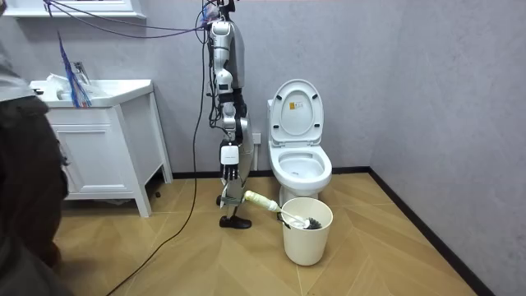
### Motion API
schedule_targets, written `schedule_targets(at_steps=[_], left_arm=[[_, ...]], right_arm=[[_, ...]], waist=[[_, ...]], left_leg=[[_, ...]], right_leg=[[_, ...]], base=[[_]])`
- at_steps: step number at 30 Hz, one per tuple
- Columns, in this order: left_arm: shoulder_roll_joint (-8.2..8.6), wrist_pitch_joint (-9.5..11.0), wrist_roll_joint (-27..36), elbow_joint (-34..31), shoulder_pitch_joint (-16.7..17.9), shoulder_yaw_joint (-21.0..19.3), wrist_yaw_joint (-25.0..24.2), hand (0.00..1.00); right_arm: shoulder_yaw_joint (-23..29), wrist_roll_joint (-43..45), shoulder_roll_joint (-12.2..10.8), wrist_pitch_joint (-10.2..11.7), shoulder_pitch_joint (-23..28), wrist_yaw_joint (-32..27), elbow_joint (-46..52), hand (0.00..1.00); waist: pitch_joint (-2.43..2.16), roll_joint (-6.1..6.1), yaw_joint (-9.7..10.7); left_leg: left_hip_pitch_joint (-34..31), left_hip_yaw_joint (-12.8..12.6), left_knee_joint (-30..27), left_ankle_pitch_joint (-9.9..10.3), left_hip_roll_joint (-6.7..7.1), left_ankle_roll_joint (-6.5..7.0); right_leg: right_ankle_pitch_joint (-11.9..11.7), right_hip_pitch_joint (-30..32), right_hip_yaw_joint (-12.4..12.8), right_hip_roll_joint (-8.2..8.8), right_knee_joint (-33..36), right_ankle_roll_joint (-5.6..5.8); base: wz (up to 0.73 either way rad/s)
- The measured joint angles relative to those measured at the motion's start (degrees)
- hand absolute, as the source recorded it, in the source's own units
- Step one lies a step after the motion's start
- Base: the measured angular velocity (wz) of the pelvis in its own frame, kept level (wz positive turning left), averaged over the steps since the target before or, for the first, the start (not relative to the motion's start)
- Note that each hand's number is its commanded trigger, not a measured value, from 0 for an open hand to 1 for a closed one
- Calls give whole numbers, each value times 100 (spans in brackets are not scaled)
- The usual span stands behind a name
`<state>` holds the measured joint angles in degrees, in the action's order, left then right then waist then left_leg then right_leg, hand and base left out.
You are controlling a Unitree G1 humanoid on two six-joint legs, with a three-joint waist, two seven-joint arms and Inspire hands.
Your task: Brush toilet
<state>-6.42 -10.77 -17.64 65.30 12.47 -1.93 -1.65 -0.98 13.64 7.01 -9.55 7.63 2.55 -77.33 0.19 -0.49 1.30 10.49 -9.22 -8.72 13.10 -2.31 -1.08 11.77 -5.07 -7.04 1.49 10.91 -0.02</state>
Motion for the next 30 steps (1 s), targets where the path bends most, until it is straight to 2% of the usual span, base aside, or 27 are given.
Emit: schedule_targets(at_steps=[14,18,23,26,30], left_arm=[[-20,1,-97,6,-34,-36,19,0],[-26,6,-138,5,-41,-241,161,0],[-51,-5,-64,-20,-32,-247,417,0],[-46,56,-66,-21,-49,-248,647,0],[-53,294,3,-19,-107,-256,903,0]], right_arm=[[91,-33,4,21,-54,-21,0,0],[462,-287,13,45,-85,-361,7,0],[790,-887,21,98,-80,-876,66,0],[1042,-1230,20,248,26,-1270,366,0],[1261,-1572,21,596,19,-1897,808,0]], waist=[[4,11,0],[4,26,-9],[8,65,15],[13,110,54],[16,104,87]], left_leg=[[1,10,1,0,0,0],[8,-28,4,0,-2,0],[1,-118,9,0,-4,0],[-4,-161,19,0,-5,0],[-35,-180,27,0,-7,0]], right_leg=[[-1,-11,-12,4,-3,0],[-1,16,59,-15,9,-2],[1,46,127,-53,79,-3],[2,60,143,-54,73,-1],[-2,133,179,-61,90,-1]], base=[[0],[-6],[-8],[-3],[-3]])
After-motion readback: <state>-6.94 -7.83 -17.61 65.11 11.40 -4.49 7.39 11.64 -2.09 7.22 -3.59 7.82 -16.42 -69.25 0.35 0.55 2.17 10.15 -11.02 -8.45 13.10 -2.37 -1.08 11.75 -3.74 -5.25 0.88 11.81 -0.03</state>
